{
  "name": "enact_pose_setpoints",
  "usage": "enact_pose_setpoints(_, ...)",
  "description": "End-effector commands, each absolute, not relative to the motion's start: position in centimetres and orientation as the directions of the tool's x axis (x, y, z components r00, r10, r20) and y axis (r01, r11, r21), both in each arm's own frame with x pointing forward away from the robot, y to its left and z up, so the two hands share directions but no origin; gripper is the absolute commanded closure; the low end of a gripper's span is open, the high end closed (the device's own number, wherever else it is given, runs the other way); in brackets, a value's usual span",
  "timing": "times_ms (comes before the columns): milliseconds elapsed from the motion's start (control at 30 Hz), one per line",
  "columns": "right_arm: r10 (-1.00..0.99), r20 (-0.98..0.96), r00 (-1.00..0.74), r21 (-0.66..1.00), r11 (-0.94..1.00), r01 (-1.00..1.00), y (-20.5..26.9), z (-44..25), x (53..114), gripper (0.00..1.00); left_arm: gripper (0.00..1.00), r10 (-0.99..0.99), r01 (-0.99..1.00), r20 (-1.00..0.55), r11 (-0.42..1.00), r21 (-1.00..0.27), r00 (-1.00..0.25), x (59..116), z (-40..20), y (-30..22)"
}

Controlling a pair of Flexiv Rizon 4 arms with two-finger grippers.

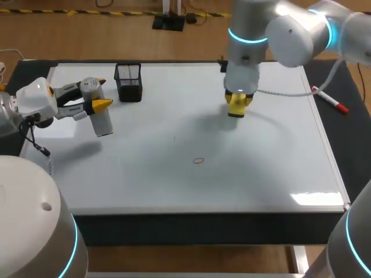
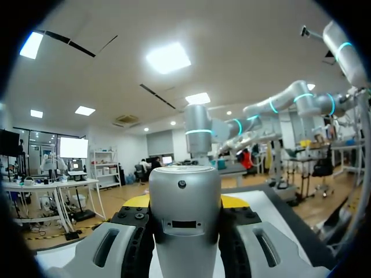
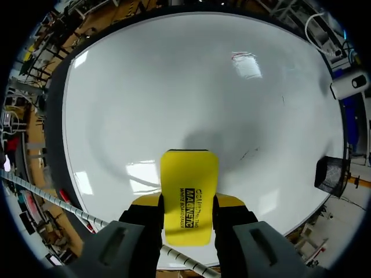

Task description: Pick up the inspection probe, press it on each red-marked spot on the whiteboard one by one, put down the probe, pick up the eraser, and wipe off all the red marks.

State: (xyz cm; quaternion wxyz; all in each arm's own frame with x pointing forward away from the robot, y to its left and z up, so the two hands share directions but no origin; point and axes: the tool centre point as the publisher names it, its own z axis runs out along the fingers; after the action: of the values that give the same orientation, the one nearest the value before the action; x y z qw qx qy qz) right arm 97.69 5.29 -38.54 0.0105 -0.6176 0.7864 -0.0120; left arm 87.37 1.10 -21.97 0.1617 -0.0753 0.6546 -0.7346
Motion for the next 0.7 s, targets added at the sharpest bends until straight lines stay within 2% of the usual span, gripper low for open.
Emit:
enact_pose_setpoints(33, -0.967, -0.019, -0.254, -0.041, 0.254, -0.966, 2.2, -37.9, 97.0, 1.0, 1.0, -0.338, 0.14, -0.102, -0.09, -0.986, -0.936, 87.3, -21.9, 1.1)
enact_pose_setpoints(400, -0.945, 0.002, -0.326, -0.036, 0.326, -0.945, -2.8, -38.6, 97.0, 1.0, 1.0, -0.338, 0.14, -0.102, -0.09, -0.986, -0.936, 87.3, -21.9, 1.1)
enact_pose_setpoints(700, -0.927, 0.026, -0.374, -0.025, 0.373, -0.927, -4.9, -39.1, 96.6, 1.0, 1.0, -0.338, 0.14, -0.102, -0.09, -0.986, -0.936, 87.3, -21.9, 1.1)
